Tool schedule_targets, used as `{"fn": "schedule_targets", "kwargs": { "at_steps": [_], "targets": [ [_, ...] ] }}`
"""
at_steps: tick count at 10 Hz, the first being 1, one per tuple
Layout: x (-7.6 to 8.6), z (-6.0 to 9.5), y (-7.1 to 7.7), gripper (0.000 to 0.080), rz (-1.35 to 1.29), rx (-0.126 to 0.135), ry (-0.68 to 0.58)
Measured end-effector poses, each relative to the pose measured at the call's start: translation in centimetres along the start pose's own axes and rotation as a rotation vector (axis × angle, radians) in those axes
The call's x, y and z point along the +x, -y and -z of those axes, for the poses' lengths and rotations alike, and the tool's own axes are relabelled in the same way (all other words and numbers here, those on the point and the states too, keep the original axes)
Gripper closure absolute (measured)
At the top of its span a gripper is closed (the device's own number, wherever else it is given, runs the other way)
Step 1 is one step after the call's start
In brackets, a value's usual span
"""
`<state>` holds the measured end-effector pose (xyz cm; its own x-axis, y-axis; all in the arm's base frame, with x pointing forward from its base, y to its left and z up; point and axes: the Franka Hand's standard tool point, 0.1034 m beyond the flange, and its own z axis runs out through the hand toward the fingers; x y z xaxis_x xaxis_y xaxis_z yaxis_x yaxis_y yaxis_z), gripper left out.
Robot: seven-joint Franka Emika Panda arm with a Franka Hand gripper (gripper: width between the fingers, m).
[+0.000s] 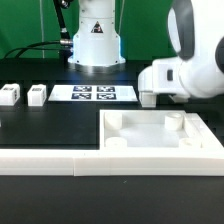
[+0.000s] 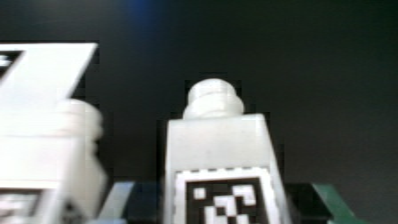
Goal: Assemble square table
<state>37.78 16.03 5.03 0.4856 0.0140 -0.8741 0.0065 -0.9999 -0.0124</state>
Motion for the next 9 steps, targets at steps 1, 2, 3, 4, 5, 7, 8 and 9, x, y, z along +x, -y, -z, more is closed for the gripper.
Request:
{"fn": "schedule_targets", "kwargs": {
  "at_steps": [1,2,3,4,5,7,8,9],
  "targets": [
    [-2.0,1.8,-0.9,0.0512,0.010,0.007,0.006],
    [-4.1,3.1,-1.5,0.0512,0.007,-0.002,0.012],
    [-5.5,3.7,-1.6,0.0512,0.009,-0.033,-0.002],
    [-5.2,3.4,-1.4,0.0512,0.012,-0.029,-0.007],
    [-4.9,3.5,-1.3,0.0512,0.012,-0.026,-0.018],
    [-3.9,5.0,-2.1,0.0512,0.057,-0.005,-0.085],
    [-3.9,8.3,-2.9,0.0512,0.073,0.012,-0.160],
    [-3.7,11.6,-3.3,0.0512,0.104,0.028,-0.269]
  ]
}}
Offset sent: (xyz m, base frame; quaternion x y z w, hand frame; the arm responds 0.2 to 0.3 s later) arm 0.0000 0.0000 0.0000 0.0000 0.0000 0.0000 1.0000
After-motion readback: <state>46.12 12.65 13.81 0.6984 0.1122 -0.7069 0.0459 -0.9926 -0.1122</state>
